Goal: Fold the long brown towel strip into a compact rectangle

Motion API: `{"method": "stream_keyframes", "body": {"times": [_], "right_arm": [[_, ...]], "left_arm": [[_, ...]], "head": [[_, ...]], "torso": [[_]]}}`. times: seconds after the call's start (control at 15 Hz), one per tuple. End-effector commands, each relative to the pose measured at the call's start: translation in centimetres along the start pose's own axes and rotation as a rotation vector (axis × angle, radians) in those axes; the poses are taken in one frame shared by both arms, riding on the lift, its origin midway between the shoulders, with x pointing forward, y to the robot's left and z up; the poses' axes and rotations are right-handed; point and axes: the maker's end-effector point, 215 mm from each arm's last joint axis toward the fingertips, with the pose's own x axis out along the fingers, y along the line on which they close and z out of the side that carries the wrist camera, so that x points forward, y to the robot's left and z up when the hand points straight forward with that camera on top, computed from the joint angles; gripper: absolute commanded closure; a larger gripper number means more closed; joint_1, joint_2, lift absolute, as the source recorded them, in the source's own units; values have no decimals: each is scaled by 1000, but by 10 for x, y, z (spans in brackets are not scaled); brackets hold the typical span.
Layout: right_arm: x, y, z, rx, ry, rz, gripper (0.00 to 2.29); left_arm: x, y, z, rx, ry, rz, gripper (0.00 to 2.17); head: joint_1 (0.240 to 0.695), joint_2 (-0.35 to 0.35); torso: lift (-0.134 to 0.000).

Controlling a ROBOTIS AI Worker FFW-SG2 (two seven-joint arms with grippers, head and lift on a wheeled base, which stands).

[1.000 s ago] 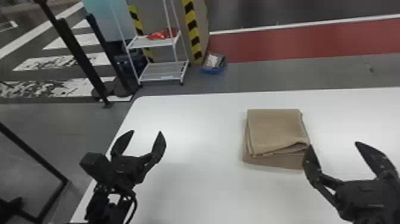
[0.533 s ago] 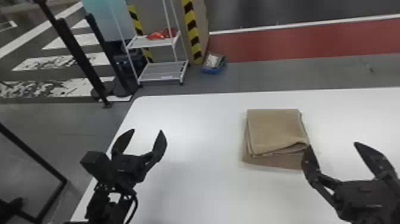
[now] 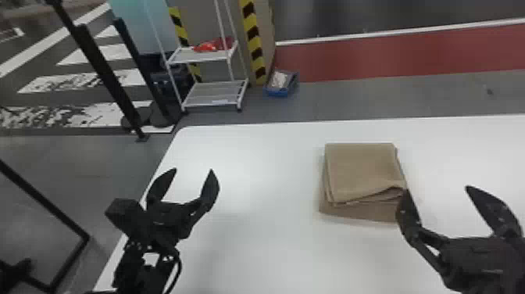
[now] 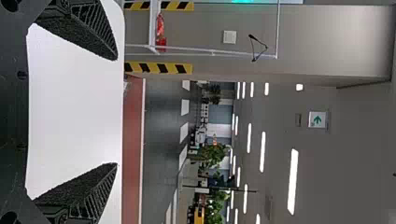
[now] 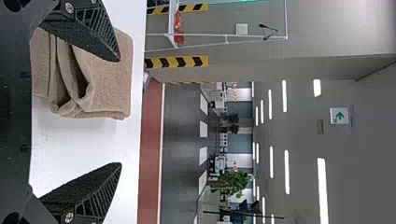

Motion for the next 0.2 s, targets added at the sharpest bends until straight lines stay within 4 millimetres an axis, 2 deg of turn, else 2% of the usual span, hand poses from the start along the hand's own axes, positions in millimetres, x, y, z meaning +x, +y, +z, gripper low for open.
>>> {"method": "stream_keyframes", "body": {"times": [0.0, 0.13], "right_arm": [[-1, 1, 0, 2, -1, 1, 93], [-1, 2, 1, 3, -4, 2, 93]], "left_arm": [[0, 0, -1, -1, 1, -1, 66], [0, -1, 1, -2, -3, -2, 70]], "head": [[695, 274], [695, 275]], "torso": [[-125], [-125]]}}
